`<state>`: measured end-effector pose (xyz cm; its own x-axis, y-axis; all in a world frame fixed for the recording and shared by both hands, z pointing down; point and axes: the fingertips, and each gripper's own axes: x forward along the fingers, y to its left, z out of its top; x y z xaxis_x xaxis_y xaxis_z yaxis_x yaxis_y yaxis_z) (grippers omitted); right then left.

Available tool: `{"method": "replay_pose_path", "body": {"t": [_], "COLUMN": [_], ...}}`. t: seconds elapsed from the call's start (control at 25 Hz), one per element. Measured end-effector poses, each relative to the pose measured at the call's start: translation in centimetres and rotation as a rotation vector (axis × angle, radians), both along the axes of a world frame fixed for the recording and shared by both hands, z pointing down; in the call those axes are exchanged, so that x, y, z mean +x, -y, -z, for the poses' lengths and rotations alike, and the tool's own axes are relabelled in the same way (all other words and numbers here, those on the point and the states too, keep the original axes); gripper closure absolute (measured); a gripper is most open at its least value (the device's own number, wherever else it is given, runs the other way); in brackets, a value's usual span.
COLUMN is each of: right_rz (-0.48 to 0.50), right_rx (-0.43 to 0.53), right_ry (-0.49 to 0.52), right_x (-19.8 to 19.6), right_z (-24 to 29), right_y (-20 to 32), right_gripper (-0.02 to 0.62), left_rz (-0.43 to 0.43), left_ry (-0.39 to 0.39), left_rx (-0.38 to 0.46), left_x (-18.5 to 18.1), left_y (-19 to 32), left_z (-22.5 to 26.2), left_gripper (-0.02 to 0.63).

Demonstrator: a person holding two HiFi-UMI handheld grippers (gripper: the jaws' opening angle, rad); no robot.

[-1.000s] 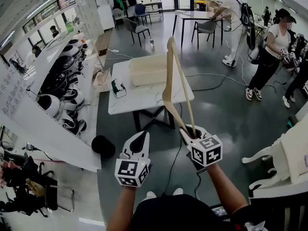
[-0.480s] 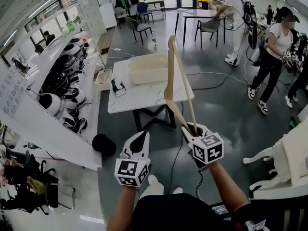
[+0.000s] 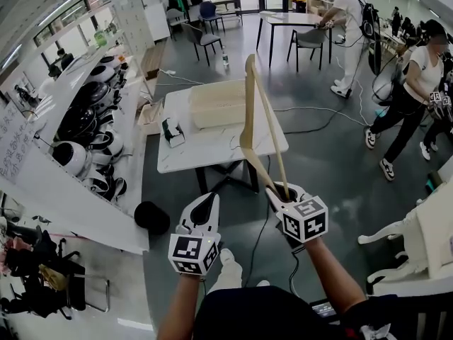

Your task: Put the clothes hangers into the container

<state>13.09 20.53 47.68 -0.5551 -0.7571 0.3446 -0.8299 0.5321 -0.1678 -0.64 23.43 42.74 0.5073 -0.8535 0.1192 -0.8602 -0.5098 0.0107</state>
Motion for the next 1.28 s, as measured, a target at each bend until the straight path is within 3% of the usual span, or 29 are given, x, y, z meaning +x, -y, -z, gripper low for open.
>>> {"method": "replay_pose_path", "body": {"t": [0.76,1.28], "right_rz": [-0.025,-0.046], "right_rx": [-0.018,-0.028], "right_ry": [-0.014,-0.034], "right_x": [-3.7,-8.3], "right_z": [-0.2,0.4], "right_y": [12.1,19.3], "right_gripper": [0.529,0.529], "left_rz": [-0.041,-0.069], "left_ry": [-0.024,-0.029], "left_rx": [-0.025,-0.034], "left_x": [-2.9,-7.5], "left_y": [12.5,19.9], "left_z": [-0.6,-0.2], "left_gripper": [0.604,0.604]}}
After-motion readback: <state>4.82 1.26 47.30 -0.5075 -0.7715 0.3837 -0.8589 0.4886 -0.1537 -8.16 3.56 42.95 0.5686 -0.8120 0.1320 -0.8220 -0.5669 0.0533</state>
